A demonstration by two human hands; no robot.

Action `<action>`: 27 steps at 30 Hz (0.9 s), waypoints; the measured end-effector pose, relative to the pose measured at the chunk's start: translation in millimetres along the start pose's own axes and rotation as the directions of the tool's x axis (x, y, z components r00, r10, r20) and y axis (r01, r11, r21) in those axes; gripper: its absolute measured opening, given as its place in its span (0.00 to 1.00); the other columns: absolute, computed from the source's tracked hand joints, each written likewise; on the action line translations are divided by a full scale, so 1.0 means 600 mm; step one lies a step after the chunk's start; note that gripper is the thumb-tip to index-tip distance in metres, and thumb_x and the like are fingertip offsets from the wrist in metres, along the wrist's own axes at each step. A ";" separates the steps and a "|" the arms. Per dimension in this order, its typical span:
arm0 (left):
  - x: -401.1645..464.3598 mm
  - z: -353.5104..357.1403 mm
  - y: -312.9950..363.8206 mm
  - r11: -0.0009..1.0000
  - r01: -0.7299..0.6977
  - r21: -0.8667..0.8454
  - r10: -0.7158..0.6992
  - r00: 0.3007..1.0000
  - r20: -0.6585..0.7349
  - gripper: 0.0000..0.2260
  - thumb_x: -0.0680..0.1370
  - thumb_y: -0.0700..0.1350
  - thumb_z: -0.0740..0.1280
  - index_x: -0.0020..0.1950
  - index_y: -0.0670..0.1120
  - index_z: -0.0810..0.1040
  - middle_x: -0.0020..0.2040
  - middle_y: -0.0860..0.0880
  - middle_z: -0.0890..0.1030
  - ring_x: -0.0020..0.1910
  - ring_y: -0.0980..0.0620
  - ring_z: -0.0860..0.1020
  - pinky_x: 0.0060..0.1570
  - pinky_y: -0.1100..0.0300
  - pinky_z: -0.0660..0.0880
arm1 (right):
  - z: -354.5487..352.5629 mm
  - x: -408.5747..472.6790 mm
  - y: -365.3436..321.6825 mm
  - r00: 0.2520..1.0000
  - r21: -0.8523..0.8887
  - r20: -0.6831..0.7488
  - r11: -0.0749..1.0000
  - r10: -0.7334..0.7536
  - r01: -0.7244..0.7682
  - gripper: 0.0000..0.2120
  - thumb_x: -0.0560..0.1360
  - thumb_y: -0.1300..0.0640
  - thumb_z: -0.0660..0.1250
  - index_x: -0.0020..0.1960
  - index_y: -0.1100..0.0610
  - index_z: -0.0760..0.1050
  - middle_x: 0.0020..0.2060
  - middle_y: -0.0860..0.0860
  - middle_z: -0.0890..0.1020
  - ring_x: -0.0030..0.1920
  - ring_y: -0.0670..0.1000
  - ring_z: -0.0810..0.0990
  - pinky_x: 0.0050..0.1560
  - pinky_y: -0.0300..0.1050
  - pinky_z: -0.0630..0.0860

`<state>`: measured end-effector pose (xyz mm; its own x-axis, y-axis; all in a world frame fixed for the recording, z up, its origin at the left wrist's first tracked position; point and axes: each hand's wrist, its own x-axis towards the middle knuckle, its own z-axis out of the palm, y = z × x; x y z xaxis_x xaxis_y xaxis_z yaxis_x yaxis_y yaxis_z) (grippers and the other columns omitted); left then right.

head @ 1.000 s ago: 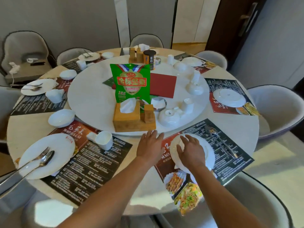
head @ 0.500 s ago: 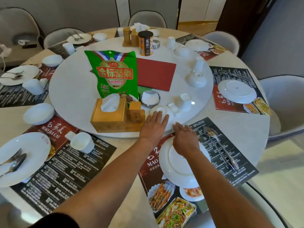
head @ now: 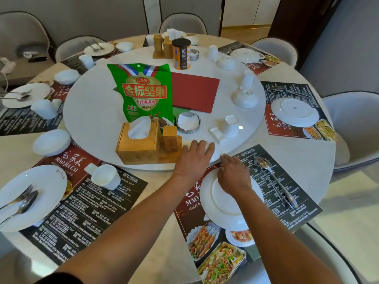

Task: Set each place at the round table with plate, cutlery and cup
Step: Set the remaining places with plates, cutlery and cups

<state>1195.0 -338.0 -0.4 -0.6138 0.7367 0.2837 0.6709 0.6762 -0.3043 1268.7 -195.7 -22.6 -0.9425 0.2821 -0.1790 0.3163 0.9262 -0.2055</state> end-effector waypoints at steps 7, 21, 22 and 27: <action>-0.071 -0.078 -0.011 0.802 0.470 -0.369 -0.432 0.883 0.185 0.19 0.76 0.38 0.69 0.66 0.50 0.72 0.50 0.46 0.80 0.47 0.44 0.80 0.36 0.53 0.76 | 0.029 -0.084 -0.023 1.000 0.007 -0.005 1.000 0.028 -0.028 0.29 0.80 0.40 0.59 0.78 0.49 0.63 0.78 0.50 0.64 0.77 0.54 0.61 0.73 0.55 0.65; -0.157 0.006 -0.044 -0.392 0.841 -0.373 -0.543 0.115 0.832 0.23 0.72 0.29 0.68 0.62 0.48 0.79 0.62 0.42 0.79 0.57 0.34 0.78 0.45 0.41 0.83 | 0.077 -0.178 -0.044 0.997 0.056 -0.051 0.997 0.056 -0.053 0.29 0.81 0.40 0.57 0.79 0.50 0.60 0.79 0.53 0.60 0.79 0.57 0.56 0.77 0.58 0.55; -0.158 0.008 -0.043 -0.400 0.841 -0.366 -0.536 0.109 0.837 0.23 0.72 0.29 0.68 0.63 0.48 0.79 0.62 0.41 0.79 0.57 0.34 0.78 0.44 0.41 0.83 | 0.077 -0.177 -0.044 0.998 0.049 -0.043 0.997 0.055 -0.053 0.30 0.81 0.40 0.56 0.79 0.50 0.58 0.80 0.52 0.58 0.80 0.56 0.54 0.78 0.57 0.54; -0.161 0.015 -0.041 -0.408 0.841 -0.354 -0.530 0.097 0.842 0.21 0.75 0.31 0.69 0.65 0.47 0.78 0.61 0.40 0.79 0.55 0.35 0.80 0.35 0.44 0.83 | 0.072 -0.175 -0.045 0.998 0.017 -0.007 0.998 0.062 -0.062 0.31 0.82 0.38 0.52 0.81 0.48 0.52 0.81 0.50 0.53 0.81 0.54 0.49 0.79 0.55 0.49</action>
<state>1234.1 -426.0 -28.3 -0.7658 -0.2839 -0.5770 -0.6430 0.3422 0.6851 1363.9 -261.2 -39.7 -0.9218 0.3405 -0.1850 0.3756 0.9027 -0.2099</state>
